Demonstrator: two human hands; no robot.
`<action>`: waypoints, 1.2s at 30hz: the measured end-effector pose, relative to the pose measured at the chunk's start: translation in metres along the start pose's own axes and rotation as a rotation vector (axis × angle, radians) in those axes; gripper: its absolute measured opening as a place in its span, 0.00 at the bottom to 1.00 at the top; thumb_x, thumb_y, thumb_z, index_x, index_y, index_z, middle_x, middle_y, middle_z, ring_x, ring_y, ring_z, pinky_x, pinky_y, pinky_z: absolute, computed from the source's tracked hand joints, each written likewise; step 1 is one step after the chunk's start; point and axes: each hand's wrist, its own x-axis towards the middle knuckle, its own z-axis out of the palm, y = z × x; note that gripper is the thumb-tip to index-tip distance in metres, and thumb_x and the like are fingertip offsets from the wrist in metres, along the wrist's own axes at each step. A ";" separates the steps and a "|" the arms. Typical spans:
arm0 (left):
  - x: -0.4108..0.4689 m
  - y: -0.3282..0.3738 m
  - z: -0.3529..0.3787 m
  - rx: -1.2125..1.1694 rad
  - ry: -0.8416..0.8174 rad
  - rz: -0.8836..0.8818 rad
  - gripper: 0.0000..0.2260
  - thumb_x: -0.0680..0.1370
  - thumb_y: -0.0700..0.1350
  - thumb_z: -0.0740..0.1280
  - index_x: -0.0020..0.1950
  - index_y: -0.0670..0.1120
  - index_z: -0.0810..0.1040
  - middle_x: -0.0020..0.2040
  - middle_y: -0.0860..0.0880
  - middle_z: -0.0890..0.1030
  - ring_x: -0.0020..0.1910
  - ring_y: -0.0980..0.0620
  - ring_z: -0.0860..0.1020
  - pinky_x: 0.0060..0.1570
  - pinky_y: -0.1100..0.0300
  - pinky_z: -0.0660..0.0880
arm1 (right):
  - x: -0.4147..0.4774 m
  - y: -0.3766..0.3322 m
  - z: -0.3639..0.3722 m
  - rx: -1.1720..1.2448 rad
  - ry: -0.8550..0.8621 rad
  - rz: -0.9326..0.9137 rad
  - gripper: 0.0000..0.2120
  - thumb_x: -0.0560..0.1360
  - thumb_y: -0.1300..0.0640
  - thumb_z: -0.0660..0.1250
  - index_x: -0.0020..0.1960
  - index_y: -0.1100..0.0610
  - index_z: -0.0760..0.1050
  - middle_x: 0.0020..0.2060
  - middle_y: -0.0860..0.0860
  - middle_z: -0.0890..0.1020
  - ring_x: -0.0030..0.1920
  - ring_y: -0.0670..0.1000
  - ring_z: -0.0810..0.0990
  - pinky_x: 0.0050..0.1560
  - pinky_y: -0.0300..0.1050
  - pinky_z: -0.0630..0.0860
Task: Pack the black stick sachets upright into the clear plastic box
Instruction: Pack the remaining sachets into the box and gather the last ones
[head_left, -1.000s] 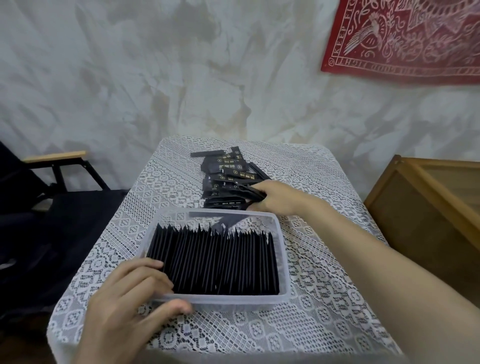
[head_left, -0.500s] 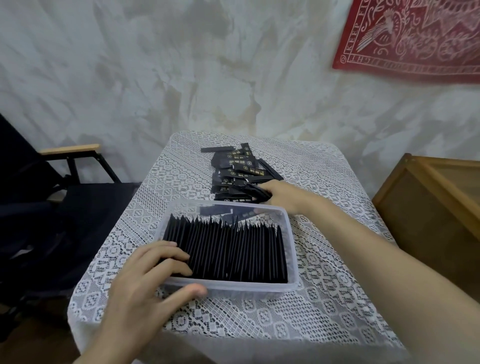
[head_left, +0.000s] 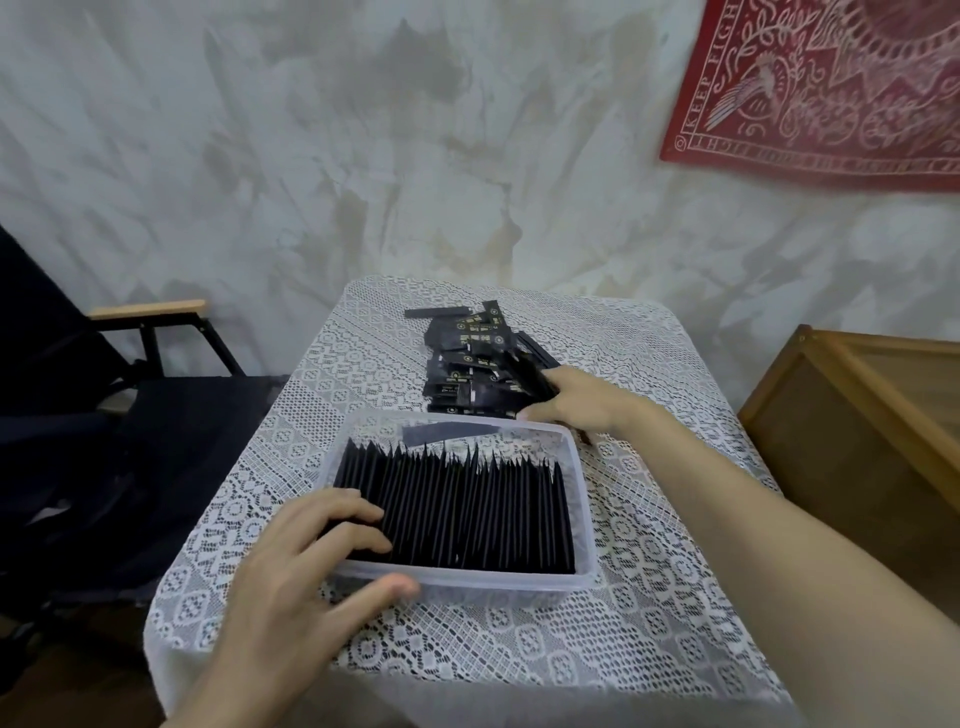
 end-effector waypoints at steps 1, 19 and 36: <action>0.000 0.000 0.000 -0.007 -0.002 0.000 0.21 0.73 0.67 0.68 0.43 0.50 0.84 0.53 0.57 0.81 0.61 0.59 0.75 0.63 0.68 0.67 | -0.003 -0.004 -0.004 0.042 0.022 -0.008 0.09 0.78 0.56 0.72 0.57 0.56 0.80 0.54 0.54 0.85 0.57 0.56 0.82 0.60 0.47 0.74; 0.093 -0.040 0.004 -0.410 -0.150 -0.500 0.10 0.78 0.54 0.66 0.56 0.64 0.82 0.57 0.63 0.82 0.59 0.64 0.77 0.63 0.54 0.71 | 0.137 -0.019 -0.016 -0.455 0.230 -0.114 0.25 0.80 0.40 0.64 0.69 0.55 0.74 0.65 0.55 0.79 0.65 0.58 0.77 0.62 0.51 0.73; 0.089 -0.064 0.007 -0.511 -0.150 -0.546 0.15 0.80 0.43 0.64 0.51 0.63 0.85 0.51 0.55 0.86 0.52 0.55 0.83 0.58 0.52 0.74 | 0.114 -0.008 -0.011 -0.362 0.135 -0.174 0.10 0.83 0.51 0.63 0.59 0.51 0.81 0.51 0.45 0.82 0.57 0.51 0.79 0.58 0.47 0.73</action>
